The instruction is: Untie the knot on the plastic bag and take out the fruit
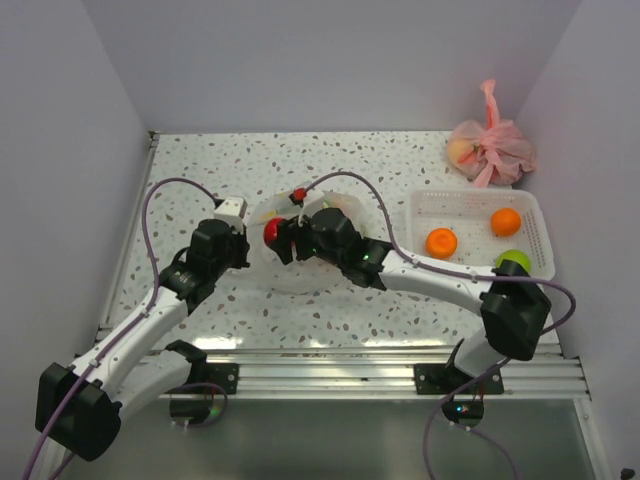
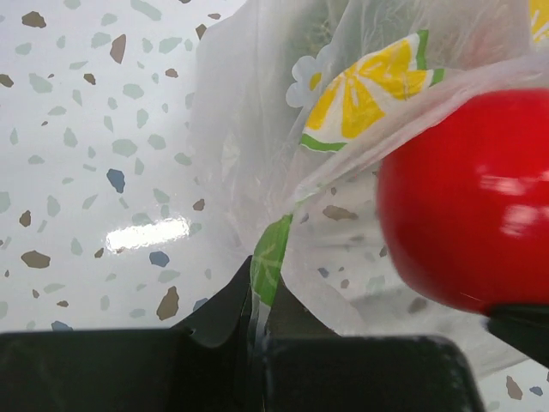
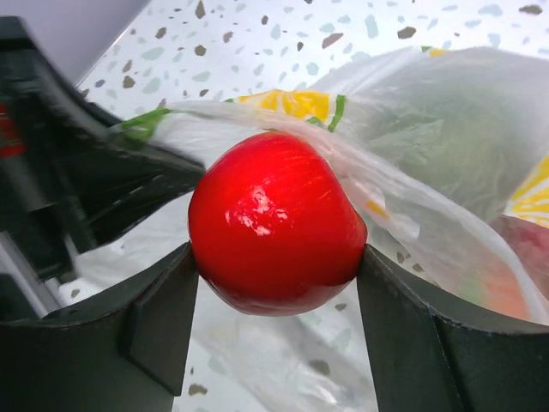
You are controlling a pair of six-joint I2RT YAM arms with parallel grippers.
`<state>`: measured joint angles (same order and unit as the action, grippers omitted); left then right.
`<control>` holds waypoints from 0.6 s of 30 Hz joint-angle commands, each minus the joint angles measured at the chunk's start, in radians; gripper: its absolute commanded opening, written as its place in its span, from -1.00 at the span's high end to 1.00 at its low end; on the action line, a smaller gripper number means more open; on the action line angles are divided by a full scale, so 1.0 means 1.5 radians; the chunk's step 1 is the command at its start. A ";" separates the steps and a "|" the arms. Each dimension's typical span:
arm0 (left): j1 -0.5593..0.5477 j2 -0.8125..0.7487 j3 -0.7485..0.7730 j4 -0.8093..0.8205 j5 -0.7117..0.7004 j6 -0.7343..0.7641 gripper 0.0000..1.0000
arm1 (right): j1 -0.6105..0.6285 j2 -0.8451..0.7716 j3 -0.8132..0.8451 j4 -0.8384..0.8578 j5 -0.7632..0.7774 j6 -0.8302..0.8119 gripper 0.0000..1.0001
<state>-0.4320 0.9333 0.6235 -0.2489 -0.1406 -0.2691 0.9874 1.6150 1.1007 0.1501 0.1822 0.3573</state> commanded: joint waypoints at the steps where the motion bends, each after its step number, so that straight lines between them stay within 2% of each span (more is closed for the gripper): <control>1: 0.005 0.001 0.002 0.015 -0.013 0.005 1.00 | -0.002 -0.086 0.031 -0.073 -0.023 -0.051 0.56; 4: 0.005 0.001 0.002 0.016 -0.012 0.005 1.00 | -0.001 -0.116 0.080 -0.146 0.012 -0.074 0.58; 7: 0.005 0.002 0.003 0.017 -0.009 0.004 1.00 | -0.007 -0.158 0.100 -0.159 0.020 -0.098 0.58; 11: 0.005 0.004 0.002 0.016 -0.003 0.005 1.00 | -0.035 -0.218 0.097 -0.175 0.102 -0.108 0.58; 17: 0.005 0.003 0.002 0.018 0.001 0.006 1.00 | -0.179 -0.274 0.032 -0.265 0.219 -0.061 0.59; 18: 0.005 0.003 0.002 0.018 0.001 0.006 1.00 | -0.229 -0.280 0.010 -0.278 0.223 -0.041 0.58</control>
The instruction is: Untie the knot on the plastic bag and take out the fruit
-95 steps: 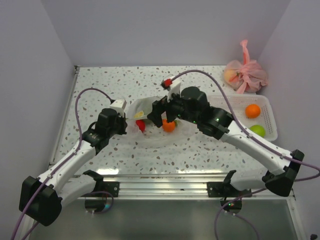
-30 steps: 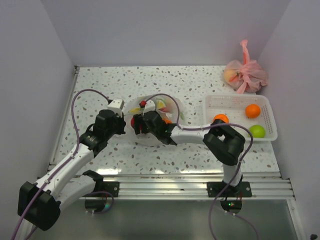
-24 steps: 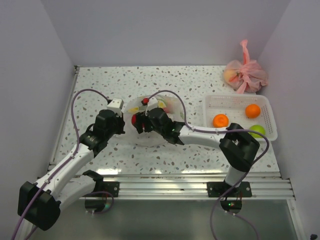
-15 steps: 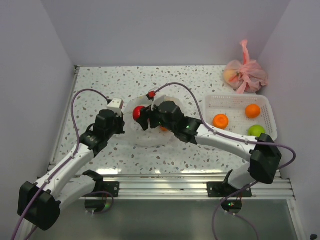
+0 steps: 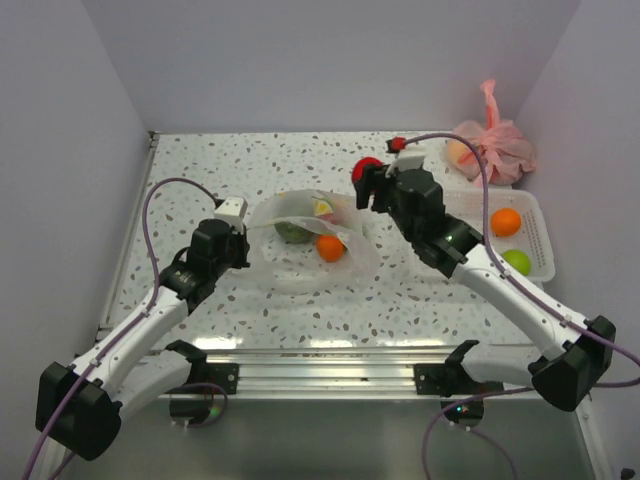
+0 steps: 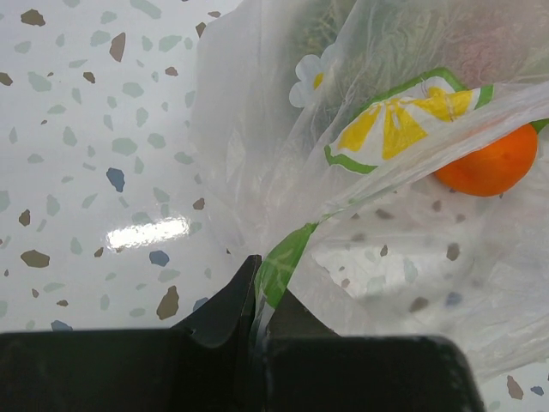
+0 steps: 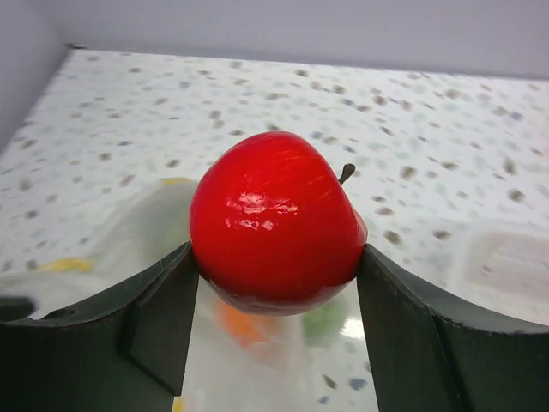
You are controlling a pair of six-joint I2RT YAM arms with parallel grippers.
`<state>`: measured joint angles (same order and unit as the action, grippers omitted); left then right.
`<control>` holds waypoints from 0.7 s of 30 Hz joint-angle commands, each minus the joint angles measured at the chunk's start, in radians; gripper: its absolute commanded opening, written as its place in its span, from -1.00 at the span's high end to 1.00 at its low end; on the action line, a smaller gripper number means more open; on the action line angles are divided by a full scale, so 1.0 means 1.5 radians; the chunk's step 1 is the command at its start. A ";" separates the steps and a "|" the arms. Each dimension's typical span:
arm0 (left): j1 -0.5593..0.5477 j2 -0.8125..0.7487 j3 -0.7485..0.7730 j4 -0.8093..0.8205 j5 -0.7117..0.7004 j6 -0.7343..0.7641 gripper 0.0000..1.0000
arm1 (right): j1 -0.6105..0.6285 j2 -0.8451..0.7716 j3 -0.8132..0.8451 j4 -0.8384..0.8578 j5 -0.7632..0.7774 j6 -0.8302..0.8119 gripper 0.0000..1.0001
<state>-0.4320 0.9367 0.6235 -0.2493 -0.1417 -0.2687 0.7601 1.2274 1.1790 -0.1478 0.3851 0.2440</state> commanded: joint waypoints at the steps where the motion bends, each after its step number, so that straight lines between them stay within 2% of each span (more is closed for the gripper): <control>1: 0.005 0.000 0.002 0.017 0.002 0.005 1.00 | -0.107 -0.031 -0.053 -0.107 0.082 0.046 0.57; 6: 0.005 0.003 0.002 0.020 0.007 0.005 1.00 | -0.269 -0.031 -0.107 -0.181 0.081 0.106 0.54; 8: 0.005 0.003 0.002 0.019 0.009 0.005 1.00 | -0.308 -0.023 -0.120 -0.195 0.065 0.114 0.51; 11: 0.005 0.002 0.002 0.021 0.009 0.005 1.00 | -0.390 -0.003 -0.142 -0.205 0.038 0.128 0.42; 14: 0.005 0.002 0.003 0.021 0.010 0.006 1.00 | -0.421 0.021 -0.154 -0.213 0.028 0.137 0.25; 15: 0.005 0.004 0.003 0.021 0.011 0.005 1.00 | -0.431 0.026 -0.156 -0.216 0.030 0.141 -0.02; 17: 0.005 0.003 0.001 0.021 0.013 0.006 1.00 | -0.439 0.037 -0.158 -0.222 0.037 0.143 -0.24; 18: 0.005 0.003 0.001 0.020 0.013 0.006 1.00 | -0.440 0.040 -0.158 -0.224 0.039 0.143 -0.46; 20: 0.005 0.003 0.001 0.020 0.013 0.006 1.00 | -0.439 0.037 -0.156 -0.230 0.039 0.144 -0.65; 21: 0.005 0.003 0.001 0.021 0.014 0.006 1.00 | -0.439 0.030 -0.151 -0.233 0.031 0.143 -0.85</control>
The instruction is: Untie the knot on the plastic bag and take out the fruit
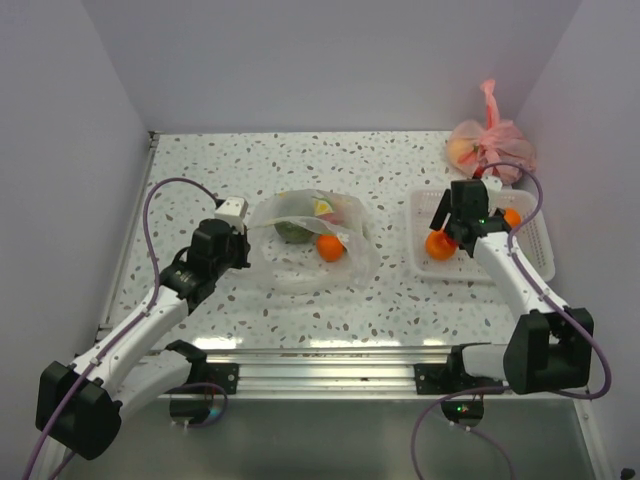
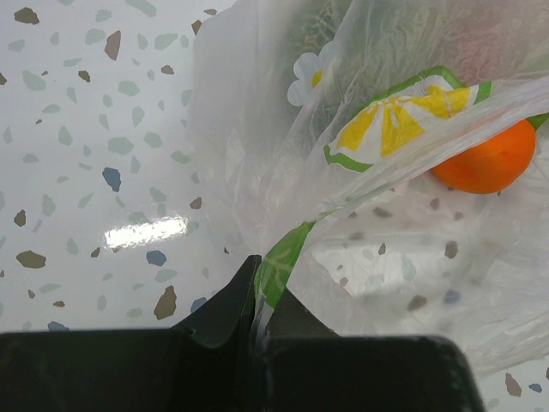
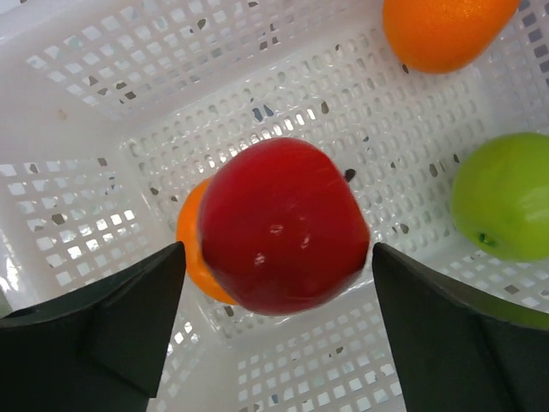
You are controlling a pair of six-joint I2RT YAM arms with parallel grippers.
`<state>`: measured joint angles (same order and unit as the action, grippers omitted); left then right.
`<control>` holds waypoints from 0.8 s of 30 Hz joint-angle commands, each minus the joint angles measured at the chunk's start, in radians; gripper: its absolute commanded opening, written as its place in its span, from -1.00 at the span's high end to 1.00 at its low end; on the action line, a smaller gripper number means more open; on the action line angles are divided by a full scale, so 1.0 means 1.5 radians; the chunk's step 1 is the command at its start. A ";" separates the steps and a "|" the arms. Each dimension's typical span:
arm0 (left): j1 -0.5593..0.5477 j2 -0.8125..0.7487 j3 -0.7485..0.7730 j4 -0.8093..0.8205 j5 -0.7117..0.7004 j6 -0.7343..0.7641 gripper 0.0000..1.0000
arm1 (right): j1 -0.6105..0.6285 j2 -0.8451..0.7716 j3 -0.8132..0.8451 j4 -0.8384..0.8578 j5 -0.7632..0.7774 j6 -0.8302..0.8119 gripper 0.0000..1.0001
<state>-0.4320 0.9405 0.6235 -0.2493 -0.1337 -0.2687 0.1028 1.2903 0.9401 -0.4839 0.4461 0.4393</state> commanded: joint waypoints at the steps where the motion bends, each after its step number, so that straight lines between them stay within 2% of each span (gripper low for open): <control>1: 0.005 0.001 0.002 0.021 0.008 0.006 1.00 | -0.002 -0.016 0.011 -0.012 -0.016 0.011 -0.92; 2: 0.005 0.002 0.002 0.021 0.008 0.007 1.00 | -0.001 -0.021 0.016 -0.015 -0.020 0.006 -0.97; 8: 0.005 0.008 0.002 0.023 0.018 0.008 1.00 | 0.006 -0.060 0.071 -0.046 -0.083 -0.034 -0.97; 13: 0.005 0.009 0.002 0.023 0.019 0.008 1.00 | 0.044 -0.087 0.132 -0.085 -0.074 -0.055 -0.98; 19: 0.005 0.010 0.002 0.025 0.019 0.008 1.00 | 0.182 -0.092 0.206 -0.093 -0.084 -0.104 -0.97; 24: 0.005 0.010 0.002 0.024 0.018 0.008 1.00 | 0.342 -0.072 0.246 -0.064 -0.088 -0.125 -0.97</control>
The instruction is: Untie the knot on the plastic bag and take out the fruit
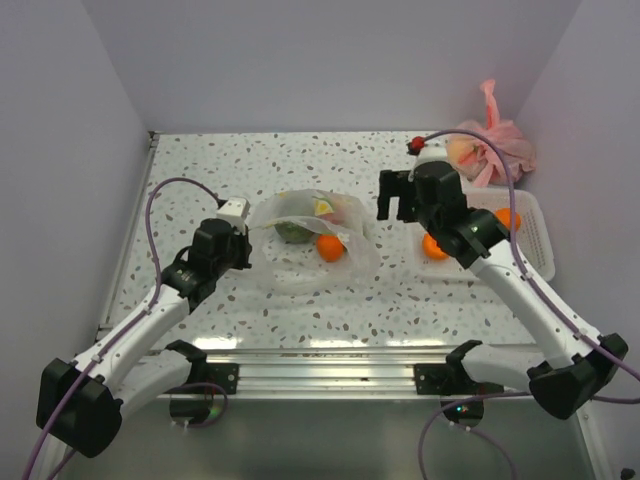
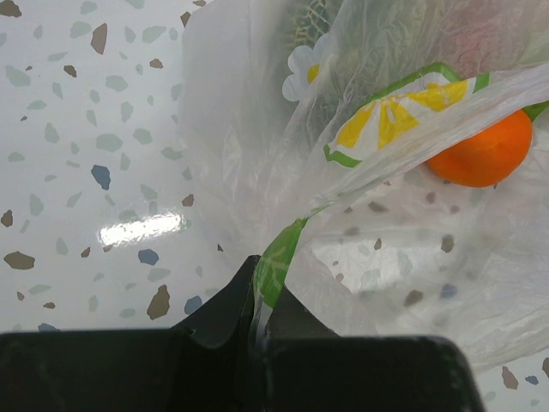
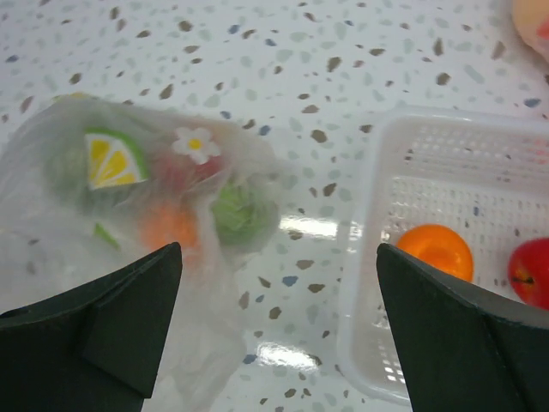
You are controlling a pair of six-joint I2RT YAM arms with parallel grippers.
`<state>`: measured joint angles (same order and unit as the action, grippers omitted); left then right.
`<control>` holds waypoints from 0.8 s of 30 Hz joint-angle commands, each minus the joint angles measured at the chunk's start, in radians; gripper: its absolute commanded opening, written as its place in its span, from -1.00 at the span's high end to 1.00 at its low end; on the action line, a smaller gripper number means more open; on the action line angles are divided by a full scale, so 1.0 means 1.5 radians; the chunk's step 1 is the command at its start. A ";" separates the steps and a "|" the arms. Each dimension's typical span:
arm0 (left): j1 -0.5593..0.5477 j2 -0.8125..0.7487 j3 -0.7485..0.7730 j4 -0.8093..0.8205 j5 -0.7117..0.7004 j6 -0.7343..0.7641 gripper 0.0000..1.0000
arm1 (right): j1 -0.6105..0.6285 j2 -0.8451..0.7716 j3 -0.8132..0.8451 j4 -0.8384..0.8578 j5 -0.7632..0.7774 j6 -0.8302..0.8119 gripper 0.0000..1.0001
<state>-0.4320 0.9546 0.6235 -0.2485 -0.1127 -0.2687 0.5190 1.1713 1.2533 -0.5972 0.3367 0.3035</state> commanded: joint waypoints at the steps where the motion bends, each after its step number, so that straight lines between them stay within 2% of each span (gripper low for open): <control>1: 0.005 0.001 0.002 0.025 0.004 0.008 1.00 | 0.091 0.011 0.041 0.020 -0.012 -0.040 -0.97; 8: 0.005 0.000 0.002 0.024 0.005 0.009 1.00 | 0.348 0.106 0.099 0.076 0.020 -0.105 -0.93; 11: 0.005 -0.003 0.001 0.023 0.005 0.008 1.00 | 0.399 0.166 0.122 0.084 0.006 -0.116 -0.92; 19: 0.005 -0.009 0.000 0.023 0.006 0.008 1.00 | 0.419 0.273 0.111 0.096 -0.042 -0.118 -0.82; 24: 0.005 -0.010 0.000 0.023 0.011 0.007 1.00 | 0.394 0.317 0.077 0.108 0.001 -0.115 -0.72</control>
<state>-0.4320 0.9550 0.6235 -0.2485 -0.1081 -0.2687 1.1412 1.6333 1.3926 -0.4759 0.3004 0.1402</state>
